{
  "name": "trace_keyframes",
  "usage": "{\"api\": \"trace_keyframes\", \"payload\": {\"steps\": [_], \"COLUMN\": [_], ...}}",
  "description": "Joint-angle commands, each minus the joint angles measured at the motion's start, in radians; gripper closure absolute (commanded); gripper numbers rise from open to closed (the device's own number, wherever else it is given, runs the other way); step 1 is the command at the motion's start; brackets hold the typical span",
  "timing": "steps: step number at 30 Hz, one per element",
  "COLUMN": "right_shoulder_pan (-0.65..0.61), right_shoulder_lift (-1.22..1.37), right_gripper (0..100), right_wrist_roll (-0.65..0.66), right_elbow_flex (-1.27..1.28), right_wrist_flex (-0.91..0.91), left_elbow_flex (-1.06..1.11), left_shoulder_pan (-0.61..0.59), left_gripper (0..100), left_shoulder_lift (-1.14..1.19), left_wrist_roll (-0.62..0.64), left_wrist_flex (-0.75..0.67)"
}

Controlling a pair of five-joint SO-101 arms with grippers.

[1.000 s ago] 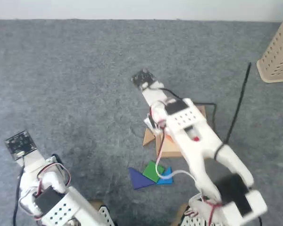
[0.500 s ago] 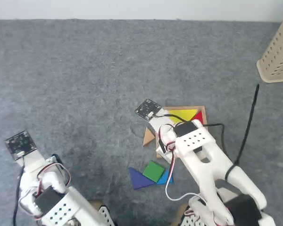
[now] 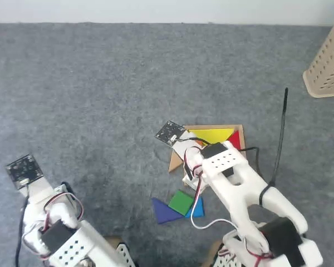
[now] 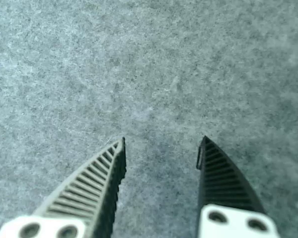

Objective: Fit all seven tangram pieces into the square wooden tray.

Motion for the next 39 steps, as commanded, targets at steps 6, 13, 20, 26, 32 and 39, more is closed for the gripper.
{"api": "trace_keyframes", "payload": {"steps": [6, 13, 20, 26, 32, 39], "right_shoulder_pan": [0.153, 0.165, 0.142, 0.025, -0.073, -0.087], "right_shoulder_lift": [0.125, 0.127, -0.070, -0.002, 0.240, 0.383], "right_gripper": [91.6, 91.8, 91.4, 91.3, 91.2, 80.4], "right_wrist_roll": [0.012, 0.005, -0.055, -0.138, -0.250, -0.430], "right_elbow_flex": [-0.164, -0.212, -0.256, -0.448, -0.566, -0.624], "right_wrist_flex": [-0.047, -0.033, 0.058, 0.151, 0.097, 0.099], "left_elbow_flex": [-0.019, -0.019, -0.019, -0.019, -0.019, -0.019], "left_shoulder_pan": [0.002, 0.002, 0.002, 0.002, 0.002, 0.002], "left_gripper": [77, 77, 77, 77, 77, 77], "left_shoulder_lift": [-0.011, -0.011, -0.011, -0.011, -0.011, -0.011], "left_wrist_roll": [0.009, 0.009, 0.009, 0.009, 0.009, 0.009], "left_wrist_flex": [0.003, 0.003, 0.003, 0.003, 0.003, 0.003]}}
